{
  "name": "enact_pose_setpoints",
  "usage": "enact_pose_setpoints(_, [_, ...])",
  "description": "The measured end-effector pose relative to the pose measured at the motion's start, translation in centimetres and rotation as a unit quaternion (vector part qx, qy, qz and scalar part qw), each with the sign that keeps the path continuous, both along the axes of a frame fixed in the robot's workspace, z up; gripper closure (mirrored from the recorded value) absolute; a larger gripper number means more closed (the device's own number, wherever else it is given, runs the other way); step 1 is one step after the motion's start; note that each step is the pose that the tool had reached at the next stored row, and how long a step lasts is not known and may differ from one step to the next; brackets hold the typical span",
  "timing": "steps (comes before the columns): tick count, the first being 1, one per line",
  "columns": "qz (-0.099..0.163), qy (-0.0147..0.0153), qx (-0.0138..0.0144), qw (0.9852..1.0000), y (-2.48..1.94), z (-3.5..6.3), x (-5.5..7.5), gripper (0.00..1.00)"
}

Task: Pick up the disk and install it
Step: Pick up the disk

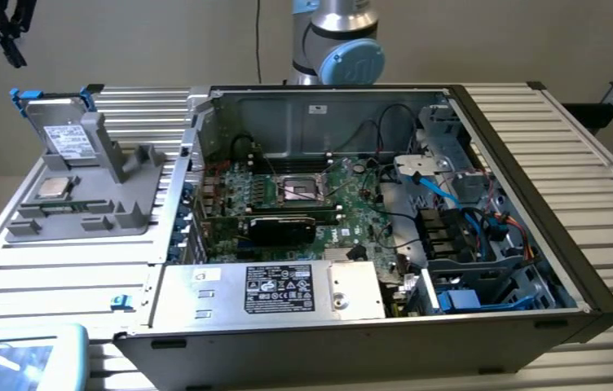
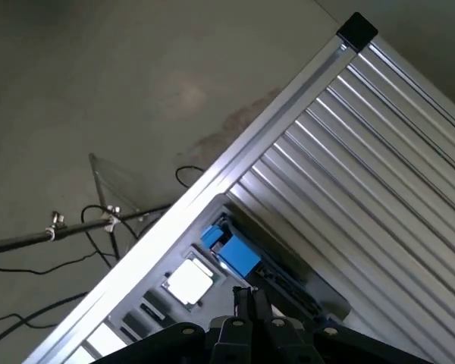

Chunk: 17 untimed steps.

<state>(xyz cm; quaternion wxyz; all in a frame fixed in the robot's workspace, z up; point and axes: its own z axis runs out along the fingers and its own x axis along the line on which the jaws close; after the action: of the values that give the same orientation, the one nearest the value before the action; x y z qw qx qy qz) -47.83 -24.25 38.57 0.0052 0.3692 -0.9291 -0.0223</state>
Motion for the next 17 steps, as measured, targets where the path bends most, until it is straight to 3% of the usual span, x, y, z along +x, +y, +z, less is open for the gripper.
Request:
enact_pose_setpoints(5, [0.045, 0.0000, 0.0000, 0.9990, 0.00, 0.00, 0.00, 0.89])
enact_pose_setpoints(9, [0.082, 0.0000, 0.0000, 0.9966, 0.00, 0.00, 0.00, 0.89])
enact_pose_setpoints(13, [0.118, 0.0000, 0.0000, 0.9930, 0.00, 0.00, 0.00, 0.89])
enact_pose_setpoints(17, [0.154, 0.0000, 0.0000, 0.9880, 0.00, 0.00, 0.00, 0.89])
